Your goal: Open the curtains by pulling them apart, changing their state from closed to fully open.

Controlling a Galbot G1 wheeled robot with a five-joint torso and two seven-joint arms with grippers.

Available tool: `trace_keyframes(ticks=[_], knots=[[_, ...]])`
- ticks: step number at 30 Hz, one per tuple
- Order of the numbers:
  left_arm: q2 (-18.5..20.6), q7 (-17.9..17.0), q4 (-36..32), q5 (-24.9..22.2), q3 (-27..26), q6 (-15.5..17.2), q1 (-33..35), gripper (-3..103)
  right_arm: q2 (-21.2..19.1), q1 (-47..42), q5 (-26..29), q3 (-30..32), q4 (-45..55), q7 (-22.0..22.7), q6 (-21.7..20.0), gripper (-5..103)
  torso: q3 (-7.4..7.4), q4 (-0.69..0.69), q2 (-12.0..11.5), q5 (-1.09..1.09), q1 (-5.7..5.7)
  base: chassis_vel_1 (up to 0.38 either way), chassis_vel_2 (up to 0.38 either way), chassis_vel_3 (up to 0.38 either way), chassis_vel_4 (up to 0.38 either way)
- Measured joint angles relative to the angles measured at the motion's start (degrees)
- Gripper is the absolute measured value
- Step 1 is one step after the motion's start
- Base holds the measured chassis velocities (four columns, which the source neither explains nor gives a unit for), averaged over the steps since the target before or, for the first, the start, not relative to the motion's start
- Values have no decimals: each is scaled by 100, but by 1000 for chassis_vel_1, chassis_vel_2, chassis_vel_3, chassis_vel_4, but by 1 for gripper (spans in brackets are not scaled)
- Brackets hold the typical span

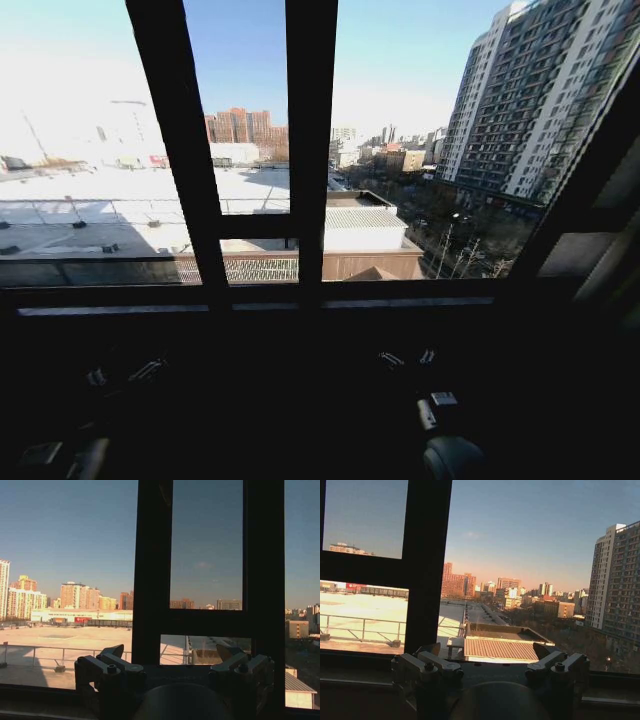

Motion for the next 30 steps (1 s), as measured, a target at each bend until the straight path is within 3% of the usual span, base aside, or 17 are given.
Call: trace_keyframes(ticks=[9, 18, 21, 30], knots=[[85, 1, 49, -10, 9, -7, -60, 100, 42, -30, -125, 8, -15, -8, 65, 100, 0, 0, 0, 0, 1, 128, -338, -115, 329], [137, 3, 164, -15, 23, -11, -148, 100, 63, 110, -193, -9, -216, -14, 186, 100, -2, -2, 2, 4, -4, 292, -306, -282, 295], [144, -1, 201, -17, 23, -11, -155, 100, 59, 187, -195, -46, -266, -15, 185, 100, -2, 2, 2, -6, -4, 218, -181, -275, 153], [191, 113, 327, -234, -29, -29, -149, 100, 70, 292, -222, -188, -282, -17, 114, 100, 4, -1, -6, 5, 9, 18, -5, -12, 11]])
